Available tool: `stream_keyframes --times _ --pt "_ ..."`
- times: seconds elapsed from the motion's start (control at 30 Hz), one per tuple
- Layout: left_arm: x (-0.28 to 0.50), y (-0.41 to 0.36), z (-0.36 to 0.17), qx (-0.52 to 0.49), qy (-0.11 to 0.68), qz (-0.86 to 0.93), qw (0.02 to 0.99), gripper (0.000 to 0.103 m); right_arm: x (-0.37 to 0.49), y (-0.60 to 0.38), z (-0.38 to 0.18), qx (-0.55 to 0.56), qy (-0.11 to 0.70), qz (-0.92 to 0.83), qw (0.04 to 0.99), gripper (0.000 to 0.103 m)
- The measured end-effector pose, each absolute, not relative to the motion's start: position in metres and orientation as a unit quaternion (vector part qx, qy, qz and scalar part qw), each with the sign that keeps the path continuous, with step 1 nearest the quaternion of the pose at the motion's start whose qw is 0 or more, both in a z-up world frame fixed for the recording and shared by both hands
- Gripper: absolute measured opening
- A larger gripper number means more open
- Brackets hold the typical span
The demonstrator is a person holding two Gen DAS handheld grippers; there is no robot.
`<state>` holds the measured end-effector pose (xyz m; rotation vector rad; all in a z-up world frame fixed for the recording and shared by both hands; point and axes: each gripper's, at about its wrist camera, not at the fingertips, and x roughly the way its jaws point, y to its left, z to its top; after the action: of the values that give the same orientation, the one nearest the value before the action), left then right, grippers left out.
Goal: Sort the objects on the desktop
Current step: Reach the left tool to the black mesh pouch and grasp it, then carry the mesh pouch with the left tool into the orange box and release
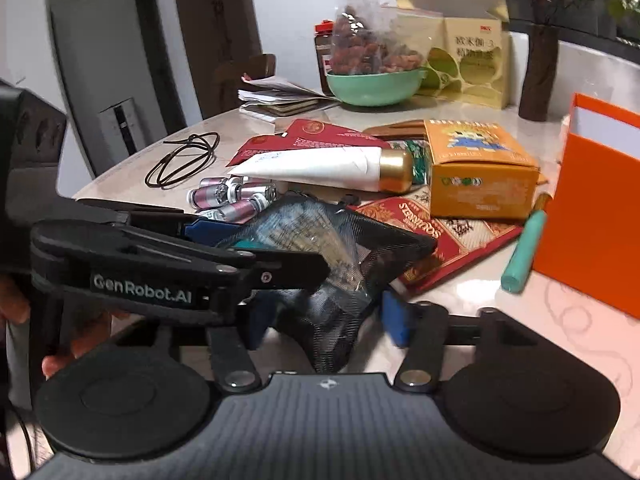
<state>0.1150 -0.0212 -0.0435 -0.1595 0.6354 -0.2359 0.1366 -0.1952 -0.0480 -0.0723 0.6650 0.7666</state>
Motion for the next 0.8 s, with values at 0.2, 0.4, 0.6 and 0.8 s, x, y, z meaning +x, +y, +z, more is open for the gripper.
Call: stream_keyframes --times 0.2,0.4,0.6,0.8 --pt "0.099 -0.036 -0.033 -0.090 0.307 -0.112 0.941 0.055 0.124 -0.215 -0.037 -0.017 0.313 0.358 0.879 0.041" --pt "0.085 -0.062 -0.005 -0.086 0.279 -0.121 0.949 0.054 0.106 -0.242 -0.012 -0.011 0.285 0.349 0.893 0.040" --pt "0.091 -0.103 0.050 -0.069 0.225 -0.149 0.960 0.054 0.099 -0.280 0.041 -0.012 0.233 0.324 0.917 0.040" --pt "0.135 -0.162 0.094 -0.067 0.190 -0.199 0.959 0.054 0.122 -0.333 0.092 -0.015 0.197 0.269 0.942 0.040"
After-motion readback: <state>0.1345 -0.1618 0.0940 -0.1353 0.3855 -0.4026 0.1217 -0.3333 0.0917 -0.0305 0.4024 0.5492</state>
